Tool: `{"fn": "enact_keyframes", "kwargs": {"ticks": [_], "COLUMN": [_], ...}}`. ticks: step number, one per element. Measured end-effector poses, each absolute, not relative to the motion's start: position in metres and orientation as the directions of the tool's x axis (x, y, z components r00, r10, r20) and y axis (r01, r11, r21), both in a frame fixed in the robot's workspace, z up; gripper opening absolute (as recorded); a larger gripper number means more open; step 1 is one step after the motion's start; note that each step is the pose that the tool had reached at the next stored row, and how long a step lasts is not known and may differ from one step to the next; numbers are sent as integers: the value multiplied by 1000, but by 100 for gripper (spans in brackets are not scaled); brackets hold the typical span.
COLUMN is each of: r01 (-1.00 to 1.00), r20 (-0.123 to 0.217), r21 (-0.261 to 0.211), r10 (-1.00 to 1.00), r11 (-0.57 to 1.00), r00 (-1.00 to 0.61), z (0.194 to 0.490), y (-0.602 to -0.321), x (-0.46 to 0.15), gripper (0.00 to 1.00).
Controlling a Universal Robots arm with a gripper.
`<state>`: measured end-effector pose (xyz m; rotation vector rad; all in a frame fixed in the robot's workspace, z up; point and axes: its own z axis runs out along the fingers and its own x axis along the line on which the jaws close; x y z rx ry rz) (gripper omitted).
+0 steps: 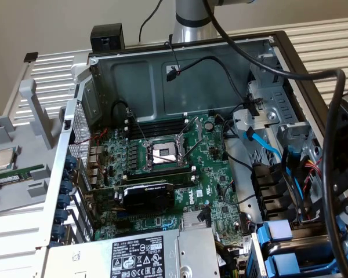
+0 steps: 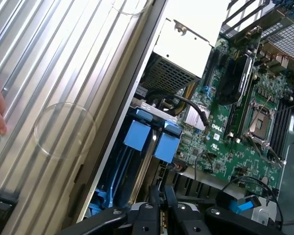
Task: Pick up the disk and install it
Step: 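Insert the first disk wire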
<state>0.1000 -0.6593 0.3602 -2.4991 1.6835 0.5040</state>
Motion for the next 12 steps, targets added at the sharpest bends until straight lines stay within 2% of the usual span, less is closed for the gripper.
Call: {"fn": "enact_keyframes", "kwargs": {"ticks": [8,12], "r01": [-914,-919], "r20": [-281,-277], "r21": [127,128], "r10": [-898,-903], "r11": [-385,-374], "r00": [339,329], "z": [360,360], "y": [-650,-650], "x": [100,100], "gripper": [16,16]}}
